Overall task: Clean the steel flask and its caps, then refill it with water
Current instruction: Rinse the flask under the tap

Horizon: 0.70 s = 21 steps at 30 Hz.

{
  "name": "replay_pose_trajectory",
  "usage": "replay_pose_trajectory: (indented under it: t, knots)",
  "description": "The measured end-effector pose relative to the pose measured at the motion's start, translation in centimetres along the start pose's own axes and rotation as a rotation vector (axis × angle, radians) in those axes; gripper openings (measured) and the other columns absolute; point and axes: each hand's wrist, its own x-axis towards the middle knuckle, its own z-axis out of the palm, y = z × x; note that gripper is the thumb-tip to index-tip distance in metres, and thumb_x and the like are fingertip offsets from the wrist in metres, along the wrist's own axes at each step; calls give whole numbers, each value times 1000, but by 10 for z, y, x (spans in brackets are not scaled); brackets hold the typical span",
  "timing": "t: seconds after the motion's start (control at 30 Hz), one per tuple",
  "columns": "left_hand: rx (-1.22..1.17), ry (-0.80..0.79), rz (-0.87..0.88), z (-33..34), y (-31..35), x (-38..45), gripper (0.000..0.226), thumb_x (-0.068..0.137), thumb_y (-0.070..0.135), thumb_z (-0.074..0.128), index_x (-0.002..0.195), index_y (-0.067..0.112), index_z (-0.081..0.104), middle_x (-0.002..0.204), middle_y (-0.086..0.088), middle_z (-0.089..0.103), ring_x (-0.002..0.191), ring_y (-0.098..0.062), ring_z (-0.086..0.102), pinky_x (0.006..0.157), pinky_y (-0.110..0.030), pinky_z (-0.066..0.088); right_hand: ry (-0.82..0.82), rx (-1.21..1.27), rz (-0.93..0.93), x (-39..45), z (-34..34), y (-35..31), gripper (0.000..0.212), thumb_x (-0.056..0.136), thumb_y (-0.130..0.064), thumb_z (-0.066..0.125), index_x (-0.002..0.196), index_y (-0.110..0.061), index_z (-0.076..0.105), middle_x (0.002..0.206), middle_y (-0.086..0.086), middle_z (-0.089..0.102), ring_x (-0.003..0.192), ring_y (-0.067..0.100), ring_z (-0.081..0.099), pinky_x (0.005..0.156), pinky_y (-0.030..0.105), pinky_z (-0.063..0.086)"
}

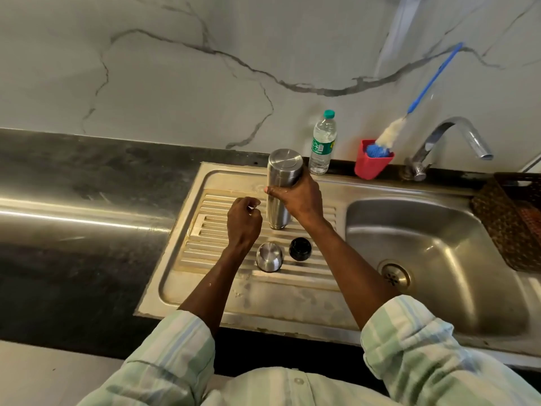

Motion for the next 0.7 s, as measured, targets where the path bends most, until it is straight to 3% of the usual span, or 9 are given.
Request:
replay_pose_trajectory:
  t: [0.27, 0.7]
  knots:
    - [1, 8, 11, 0, 1, 1, 26, 80, -5, 55, 99, 4, 70, 101, -8, 68, 90, -21, 62, 83, -33, 51, -55, 137, -9, -1, 2, 3, 90, 65, -36, 89, 136, -10, 41, 132, 9, 59, 117, 25, 59, 92, 29, 47]
    - [39, 34, 28, -1, 9, -1, 22, 82, -4, 56, 100, 3, 68, 98, -10, 66, 87, -21, 59, 77, -33, 49, -98, 194, -50, -6, 4, 11, 96, 60, -36, 92, 137, -15, 39, 134, 6, 57, 119, 20, 56, 90, 24, 45]
